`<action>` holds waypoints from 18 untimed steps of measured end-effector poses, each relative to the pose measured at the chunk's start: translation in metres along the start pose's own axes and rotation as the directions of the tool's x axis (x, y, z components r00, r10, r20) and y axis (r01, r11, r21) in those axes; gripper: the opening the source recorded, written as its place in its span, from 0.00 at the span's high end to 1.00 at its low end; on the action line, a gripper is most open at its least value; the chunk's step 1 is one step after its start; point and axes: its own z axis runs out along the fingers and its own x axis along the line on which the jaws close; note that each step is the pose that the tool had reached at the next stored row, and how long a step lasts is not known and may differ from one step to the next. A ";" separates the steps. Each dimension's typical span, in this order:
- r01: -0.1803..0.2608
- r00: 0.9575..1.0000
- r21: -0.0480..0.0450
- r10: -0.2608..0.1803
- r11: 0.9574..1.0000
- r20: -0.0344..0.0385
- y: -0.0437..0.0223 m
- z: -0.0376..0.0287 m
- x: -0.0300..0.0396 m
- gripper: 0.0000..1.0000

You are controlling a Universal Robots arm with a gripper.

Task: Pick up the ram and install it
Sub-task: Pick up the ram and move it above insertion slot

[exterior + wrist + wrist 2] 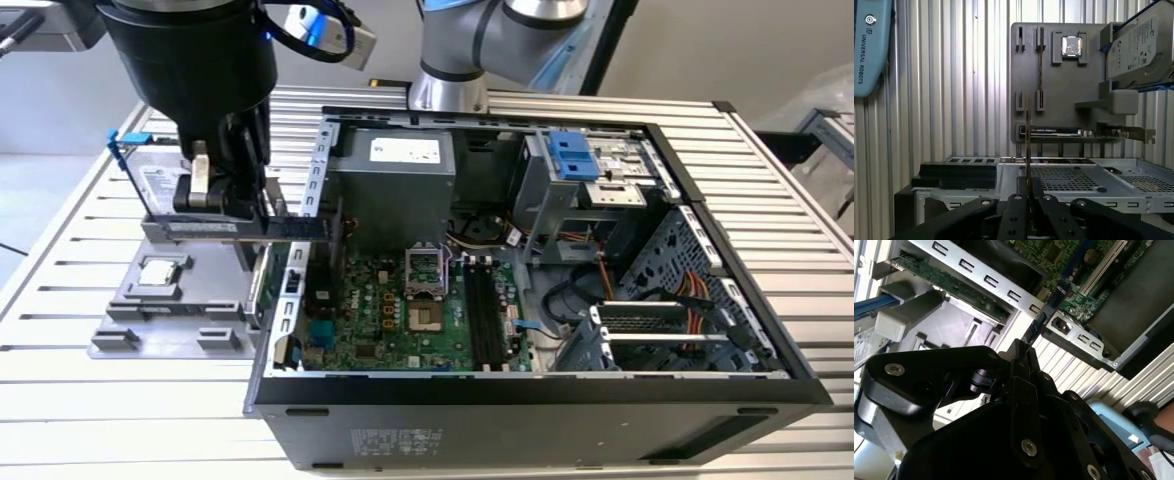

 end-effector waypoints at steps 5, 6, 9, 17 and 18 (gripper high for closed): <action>0.000 1.000 0.000 0.000 1.000 0.000 -0.0051 -0.0002 -0.0001 1.00; 0.000 1.000 0.000 0.000 1.000 0.000 -0.0062 -0.0001 -0.0001 1.00; 0.000 1.000 0.000 0.000 1.000 0.000 -0.0095 -0.0002 -0.0001 1.00; 0.000 1.000 0.000 0.000 1.000 0.000 -0.0180 -0.0005 -0.0003 1.00; 0.000 1.000 0.000 0.000 1.000 0.000 -0.0190 -0.0005 -0.0003 1.00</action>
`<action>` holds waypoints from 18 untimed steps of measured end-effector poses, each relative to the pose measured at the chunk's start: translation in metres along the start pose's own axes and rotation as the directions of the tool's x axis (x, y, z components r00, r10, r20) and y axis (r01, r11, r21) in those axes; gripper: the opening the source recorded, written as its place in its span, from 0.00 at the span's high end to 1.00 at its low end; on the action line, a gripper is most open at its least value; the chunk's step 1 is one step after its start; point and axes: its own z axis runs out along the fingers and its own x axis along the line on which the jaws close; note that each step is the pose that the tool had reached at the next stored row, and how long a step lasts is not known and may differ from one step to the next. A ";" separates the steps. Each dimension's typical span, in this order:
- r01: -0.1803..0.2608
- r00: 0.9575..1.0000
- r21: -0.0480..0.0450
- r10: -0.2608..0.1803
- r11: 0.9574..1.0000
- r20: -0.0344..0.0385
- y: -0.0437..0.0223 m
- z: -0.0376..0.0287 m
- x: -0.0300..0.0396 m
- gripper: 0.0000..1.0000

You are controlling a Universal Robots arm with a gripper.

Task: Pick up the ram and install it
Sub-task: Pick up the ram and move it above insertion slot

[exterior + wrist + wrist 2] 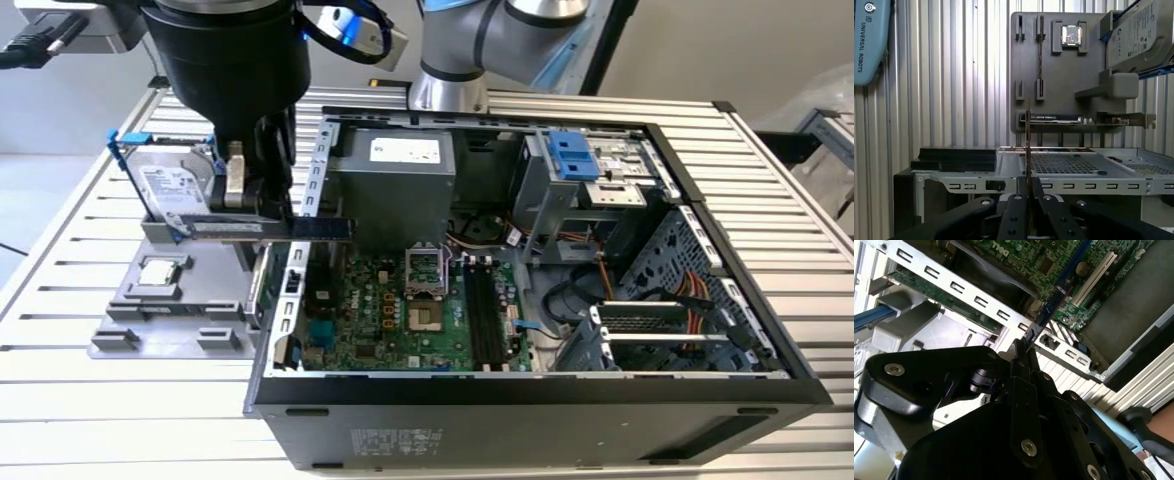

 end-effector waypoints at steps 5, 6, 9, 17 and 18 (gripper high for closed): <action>0.000 1.000 0.000 0.000 1.000 0.000 -0.0053 -0.0001 -0.0001 1.00; 0.000 1.000 0.000 0.000 1.000 0.000 -0.0063 -0.0002 -0.0001 1.00; 0.000 1.000 0.000 0.000 1.000 0.000 -0.0094 -0.0002 -0.0001 1.00; 0.000 1.000 0.000 0.000 1.000 0.000 -0.0179 -0.0004 -0.0002 1.00; 0.000 1.000 0.000 0.000 1.000 0.000 -0.0190 -0.0004 -0.0003 1.00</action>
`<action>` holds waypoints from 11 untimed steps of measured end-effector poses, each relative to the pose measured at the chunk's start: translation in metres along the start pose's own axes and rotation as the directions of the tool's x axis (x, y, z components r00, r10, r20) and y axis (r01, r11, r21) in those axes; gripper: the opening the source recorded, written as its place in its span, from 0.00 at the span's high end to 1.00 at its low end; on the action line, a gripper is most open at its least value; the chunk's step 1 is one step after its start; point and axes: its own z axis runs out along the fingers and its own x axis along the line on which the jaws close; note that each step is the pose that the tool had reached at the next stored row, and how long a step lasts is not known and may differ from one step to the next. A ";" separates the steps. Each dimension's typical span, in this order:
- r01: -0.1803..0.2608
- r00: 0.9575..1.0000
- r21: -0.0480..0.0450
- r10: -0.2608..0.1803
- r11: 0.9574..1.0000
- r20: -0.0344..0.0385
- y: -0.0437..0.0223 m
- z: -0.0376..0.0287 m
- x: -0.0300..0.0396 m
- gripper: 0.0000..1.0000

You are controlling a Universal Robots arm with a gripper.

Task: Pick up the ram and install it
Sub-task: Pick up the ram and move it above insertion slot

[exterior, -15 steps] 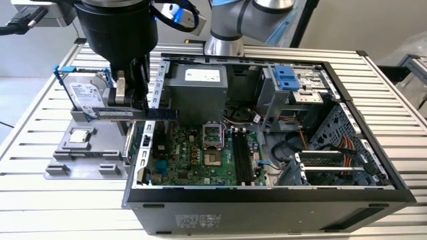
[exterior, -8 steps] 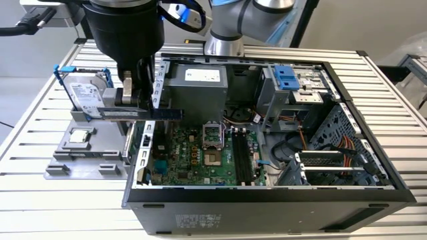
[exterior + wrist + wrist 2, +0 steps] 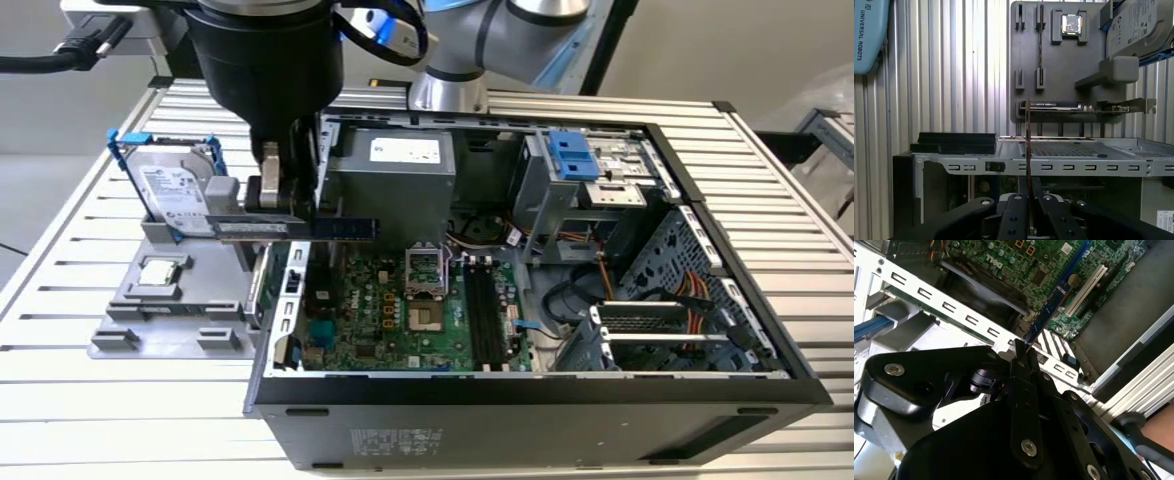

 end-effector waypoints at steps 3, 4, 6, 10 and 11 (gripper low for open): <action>0.000 1.000 0.000 0.000 1.000 0.000 -0.0035 -0.0001 0.0000 1.00; 0.000 1.000 0.000 0.000 1.000 0.000 -0.0047 -0.0001 -0.0001 1.00; 0.000 1.000 0.000 0.000 1.000 0.000 -0.0072 -0.0001 -0.0001 1.00; 0.000 1.000 0.000 0.000 1.000 0.000 -0.0117 -0.0002 -0.0002 1.00; 0.000 1.000 0.000 0.000 1.000 0.000 -0.0130 -0.0003 -0.0002 1.00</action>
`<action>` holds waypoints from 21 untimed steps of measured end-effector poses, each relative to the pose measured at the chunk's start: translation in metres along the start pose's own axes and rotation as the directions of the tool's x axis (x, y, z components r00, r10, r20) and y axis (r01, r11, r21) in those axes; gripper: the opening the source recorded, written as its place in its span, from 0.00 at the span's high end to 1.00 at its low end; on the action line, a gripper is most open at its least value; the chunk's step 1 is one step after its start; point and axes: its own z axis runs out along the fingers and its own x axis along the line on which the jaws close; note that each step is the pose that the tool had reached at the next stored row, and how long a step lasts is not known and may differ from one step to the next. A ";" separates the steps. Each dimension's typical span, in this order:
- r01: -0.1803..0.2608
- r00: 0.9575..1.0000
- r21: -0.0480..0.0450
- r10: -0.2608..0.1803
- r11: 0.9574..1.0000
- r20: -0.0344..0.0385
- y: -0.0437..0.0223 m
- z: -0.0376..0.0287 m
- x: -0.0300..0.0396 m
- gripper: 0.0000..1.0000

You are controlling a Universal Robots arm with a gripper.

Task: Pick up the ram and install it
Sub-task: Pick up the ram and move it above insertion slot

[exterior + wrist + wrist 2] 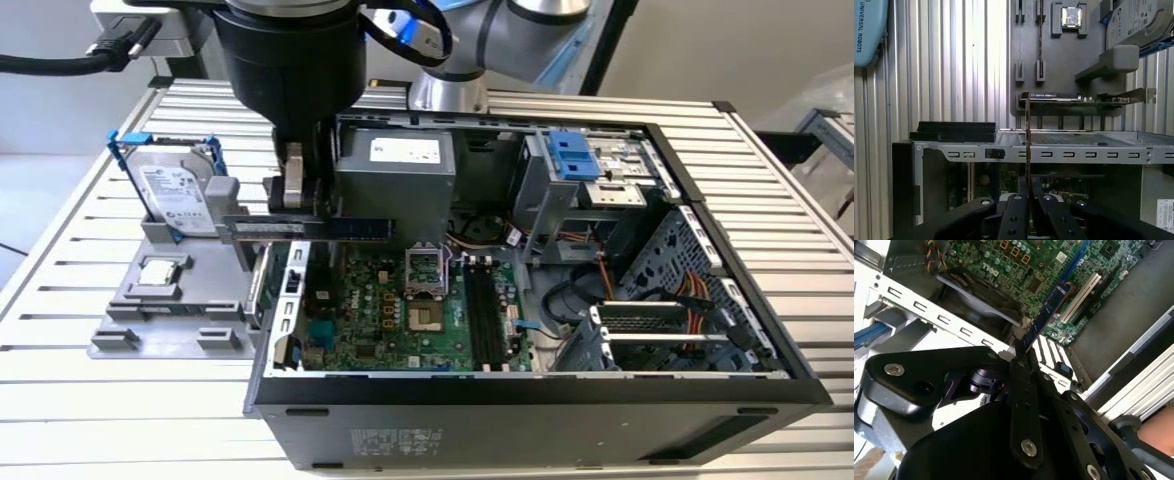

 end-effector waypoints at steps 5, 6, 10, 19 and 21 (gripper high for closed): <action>0.000 1.000 0.000 0.000 1.000 0.000 -0.0076 -0.0001 -0.0001 1.00; 0.000 1.000 0.000 0.000 1.000 0.000 -0.0090 -0.0002 -0.0001 1.00; 0.000 1.000 0.000 0.000 1.000 0.000 -0.0156 -0.0004 -0.0002 1.00; 0.000 1.000 0.000 0.000 1.000 0.000 -0.0302 -0.0006 -0.0004 1.00; 0.000 1.000 0.000 0.000 1.000 0.000 -0.0334 -0.0007 -0.0005 1.00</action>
